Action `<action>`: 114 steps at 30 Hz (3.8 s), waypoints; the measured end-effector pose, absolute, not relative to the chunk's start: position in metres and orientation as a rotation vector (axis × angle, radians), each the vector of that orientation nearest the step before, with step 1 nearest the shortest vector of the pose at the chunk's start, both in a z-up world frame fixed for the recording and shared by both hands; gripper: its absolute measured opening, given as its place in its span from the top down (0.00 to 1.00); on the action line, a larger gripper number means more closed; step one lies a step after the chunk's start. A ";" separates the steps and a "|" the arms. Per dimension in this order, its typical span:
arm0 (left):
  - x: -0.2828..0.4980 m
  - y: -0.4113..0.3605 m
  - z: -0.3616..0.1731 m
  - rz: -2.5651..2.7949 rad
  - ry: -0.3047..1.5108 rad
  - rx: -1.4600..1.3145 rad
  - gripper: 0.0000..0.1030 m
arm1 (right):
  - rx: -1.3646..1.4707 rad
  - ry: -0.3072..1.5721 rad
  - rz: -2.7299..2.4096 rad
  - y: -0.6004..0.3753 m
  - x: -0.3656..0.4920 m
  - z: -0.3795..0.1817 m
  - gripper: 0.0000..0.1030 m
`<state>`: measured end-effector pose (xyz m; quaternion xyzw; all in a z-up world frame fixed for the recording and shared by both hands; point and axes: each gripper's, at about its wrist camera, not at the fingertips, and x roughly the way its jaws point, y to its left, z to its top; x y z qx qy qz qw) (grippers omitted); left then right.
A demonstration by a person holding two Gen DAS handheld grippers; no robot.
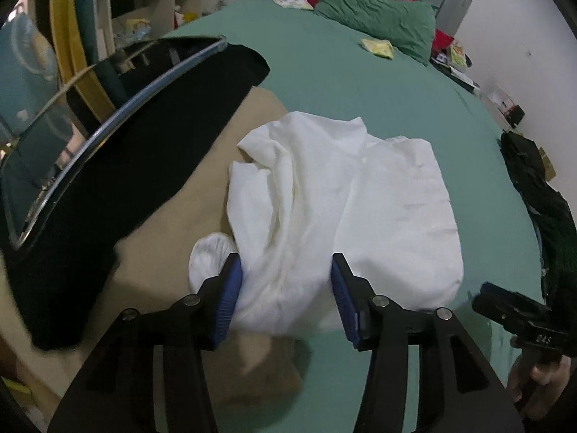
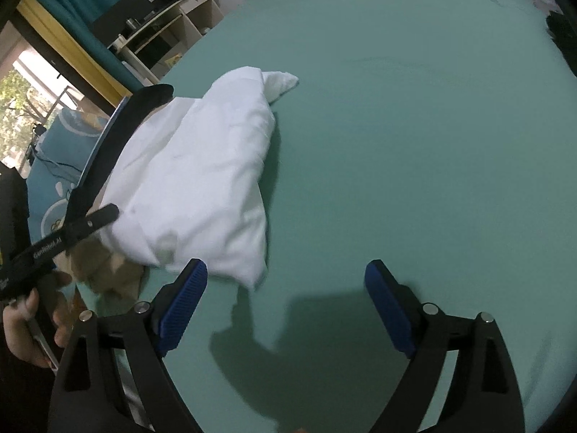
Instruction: Fold large clothes
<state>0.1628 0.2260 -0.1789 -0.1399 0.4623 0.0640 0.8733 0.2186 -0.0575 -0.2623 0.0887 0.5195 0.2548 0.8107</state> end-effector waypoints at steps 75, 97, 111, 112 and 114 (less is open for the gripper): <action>0.004 -0.002 -0.002 -0.021 0.415 -0.080 0.38 | -0.014 0.525 0.323 -0.192 0.065 -0.083 0.09; 0.006 0.010 -0.010 -0.011 0.419 -0.075 0.38 | -0.023 0.550 0.332 -0.187 0.073 -0.090 0.08; 0.005 0.005 -0.009 -0.014 0.415 -0.074 0.38 | -0.023 0.549 0.335 -0.190 0.076 -0.090 0.08; 0.005 0.005 -0.009 -0.014 0.416 -0.073 0.38 | -0.023 0.549 0.335 -0.190 0.076 -0.090 0.08; 0.005 0.005 -0.009 -0.014 0.414 -0.073 0.38 | -0.022 0.550 0.334 -0.190 0.074 -0.090 0.08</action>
